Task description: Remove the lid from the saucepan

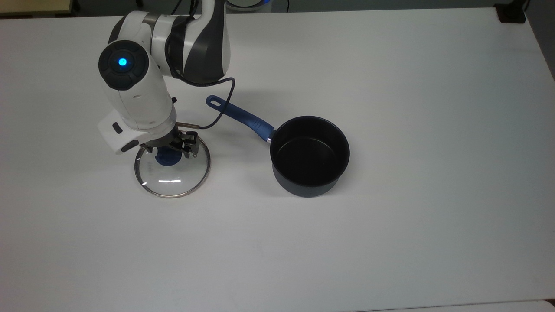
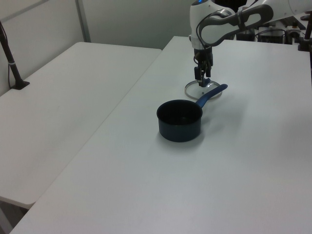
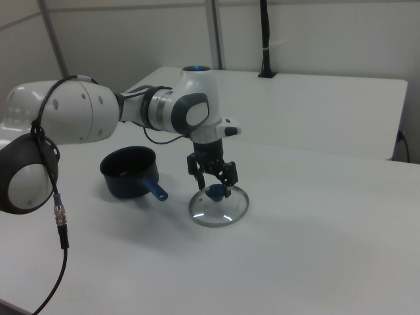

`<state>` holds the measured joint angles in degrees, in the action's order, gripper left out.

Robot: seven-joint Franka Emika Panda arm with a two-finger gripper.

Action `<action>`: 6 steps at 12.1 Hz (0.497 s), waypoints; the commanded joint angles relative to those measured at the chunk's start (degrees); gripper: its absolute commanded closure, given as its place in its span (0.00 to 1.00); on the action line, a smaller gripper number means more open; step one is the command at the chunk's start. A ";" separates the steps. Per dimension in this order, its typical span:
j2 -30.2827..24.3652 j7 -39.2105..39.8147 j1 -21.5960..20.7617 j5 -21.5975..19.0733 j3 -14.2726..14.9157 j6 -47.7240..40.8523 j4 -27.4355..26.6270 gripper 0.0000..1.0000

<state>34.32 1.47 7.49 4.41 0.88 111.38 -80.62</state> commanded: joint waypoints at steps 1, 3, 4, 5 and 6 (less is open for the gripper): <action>-3.80 0.12 -0.81 -0.46 0.17 0.68 -0.94 0.00; -10.38 -1.64 -2.56 -0.55 0.17 -4.74 -1.30 0.00; -14.59 -1.64 -3.61 -0.55 0.17 -8.86 -1.47 0.00; -18.81 -1.56 -4.58 -0.55 0.17 -13.25 -2.43 0.00; -22.86 -1.55 -5.98 -0.55 -0.09 -16.00 -3.83 0.00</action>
<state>22.65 0.80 4.42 4.36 0.58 101.66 -78.74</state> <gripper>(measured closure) 0.000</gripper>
